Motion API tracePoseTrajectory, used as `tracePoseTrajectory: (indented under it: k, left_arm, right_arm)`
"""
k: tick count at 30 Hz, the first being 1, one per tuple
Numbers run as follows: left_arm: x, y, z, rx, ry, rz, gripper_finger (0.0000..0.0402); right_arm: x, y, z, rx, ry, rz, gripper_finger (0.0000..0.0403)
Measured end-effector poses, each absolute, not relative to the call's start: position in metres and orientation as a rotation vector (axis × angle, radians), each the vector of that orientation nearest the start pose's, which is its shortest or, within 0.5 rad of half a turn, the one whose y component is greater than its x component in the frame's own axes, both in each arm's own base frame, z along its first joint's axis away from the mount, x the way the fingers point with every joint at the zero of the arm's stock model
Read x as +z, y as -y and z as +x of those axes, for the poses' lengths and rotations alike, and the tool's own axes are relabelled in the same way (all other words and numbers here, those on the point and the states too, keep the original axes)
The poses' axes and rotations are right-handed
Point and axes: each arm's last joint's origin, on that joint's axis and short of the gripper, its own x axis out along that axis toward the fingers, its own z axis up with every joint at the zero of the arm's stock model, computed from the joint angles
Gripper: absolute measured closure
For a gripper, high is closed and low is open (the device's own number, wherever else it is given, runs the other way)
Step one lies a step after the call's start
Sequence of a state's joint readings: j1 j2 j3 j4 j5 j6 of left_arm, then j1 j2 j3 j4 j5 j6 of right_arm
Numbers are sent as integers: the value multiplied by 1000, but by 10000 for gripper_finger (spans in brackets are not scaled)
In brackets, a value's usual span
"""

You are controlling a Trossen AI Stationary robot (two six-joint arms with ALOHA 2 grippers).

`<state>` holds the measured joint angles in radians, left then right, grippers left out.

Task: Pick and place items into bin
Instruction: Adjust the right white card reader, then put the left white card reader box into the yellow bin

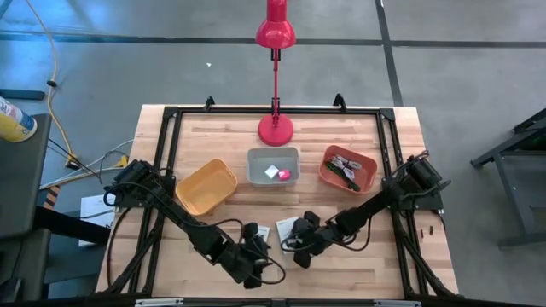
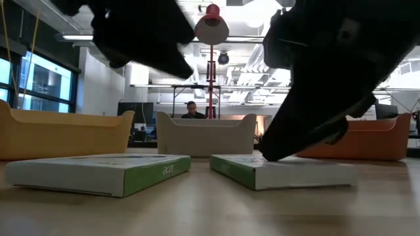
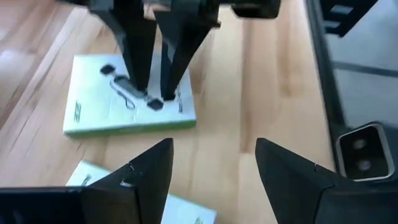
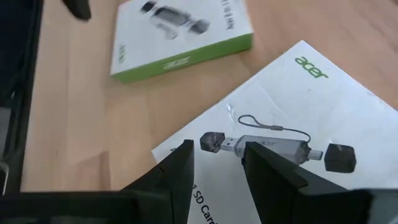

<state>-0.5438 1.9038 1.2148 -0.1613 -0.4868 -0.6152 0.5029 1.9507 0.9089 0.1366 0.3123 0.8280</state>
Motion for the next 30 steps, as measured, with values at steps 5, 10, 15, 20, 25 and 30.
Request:
tracePoseTrajectory:
  k: [5,10,15,20,25,30]
  left_arm:
    - [171,187,344,222,-742,-157,186]
    - [171,171,352,279,-732,-162,186]
    - [171,156,360,279,-740,-135,186]
    - [173,147,366,261,-728,-107,185]
    - [173,136,370,282,-728,-102,185]
    - [173,135,372,234,-743,-122,186]
  right_arm:
    - [95,-158,311,-268,-817,486,270]
    - [110,-154,304,-332,-789,466,270]
    - [137,-158,296,-252,-752,365,270]
    - [162,-165,288,-182,-696,331,270]
    - [173,-165,279,-198,-711,349,270]
    - [171,-168,273,-146,-784,335,270]
